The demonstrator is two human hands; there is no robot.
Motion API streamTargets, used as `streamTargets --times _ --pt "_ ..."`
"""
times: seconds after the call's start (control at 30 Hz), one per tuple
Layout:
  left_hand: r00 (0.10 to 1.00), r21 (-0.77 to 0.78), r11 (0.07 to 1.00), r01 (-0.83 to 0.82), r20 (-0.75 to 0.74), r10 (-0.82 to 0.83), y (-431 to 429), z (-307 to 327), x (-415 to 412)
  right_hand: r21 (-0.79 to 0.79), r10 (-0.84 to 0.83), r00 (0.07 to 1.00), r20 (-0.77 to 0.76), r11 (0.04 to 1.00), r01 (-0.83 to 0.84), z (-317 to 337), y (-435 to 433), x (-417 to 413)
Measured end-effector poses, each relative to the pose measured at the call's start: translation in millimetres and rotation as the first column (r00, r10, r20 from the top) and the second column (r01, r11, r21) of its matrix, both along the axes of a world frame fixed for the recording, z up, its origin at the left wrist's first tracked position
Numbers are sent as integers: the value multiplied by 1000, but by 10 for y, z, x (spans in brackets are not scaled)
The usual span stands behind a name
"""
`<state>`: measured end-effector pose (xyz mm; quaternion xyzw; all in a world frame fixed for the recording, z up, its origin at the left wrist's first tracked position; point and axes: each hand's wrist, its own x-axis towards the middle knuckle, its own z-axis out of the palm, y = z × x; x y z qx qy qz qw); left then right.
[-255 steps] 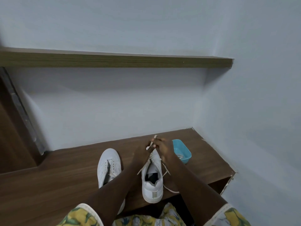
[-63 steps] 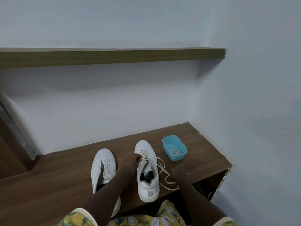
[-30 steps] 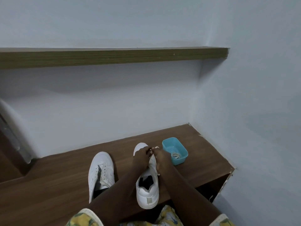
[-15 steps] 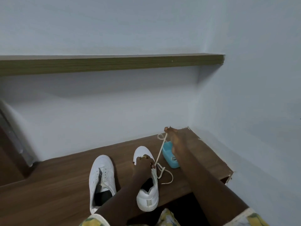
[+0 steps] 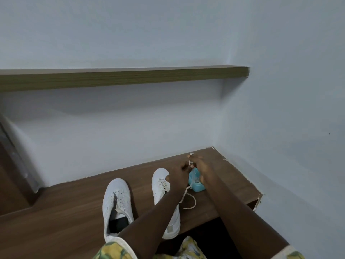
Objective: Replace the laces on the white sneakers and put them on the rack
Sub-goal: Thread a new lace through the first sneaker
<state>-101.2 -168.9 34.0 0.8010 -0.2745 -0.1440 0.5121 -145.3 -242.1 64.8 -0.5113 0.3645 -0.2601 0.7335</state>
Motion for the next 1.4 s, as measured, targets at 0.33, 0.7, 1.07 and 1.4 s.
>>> streamTargets --times 0.33,0.7,1.07,1.4 --pt "992 380 925 -30 128 -20 168 -248 24 -149 -116 990 78 981 127 451 -161 -167" --pt "995 349 937 -11 93 -23 42 -891 382 -183 -197 964 176 956 229 899 -169 -216" --pt "987 397 917 -21 156 -45 90 -803 338 -300 -225 945 237 908 291 1216 -241 -202" --pt "973 345 931 -117 228 37 704 -797 316 -431 -176 984 31 886 172 728 14 -120"
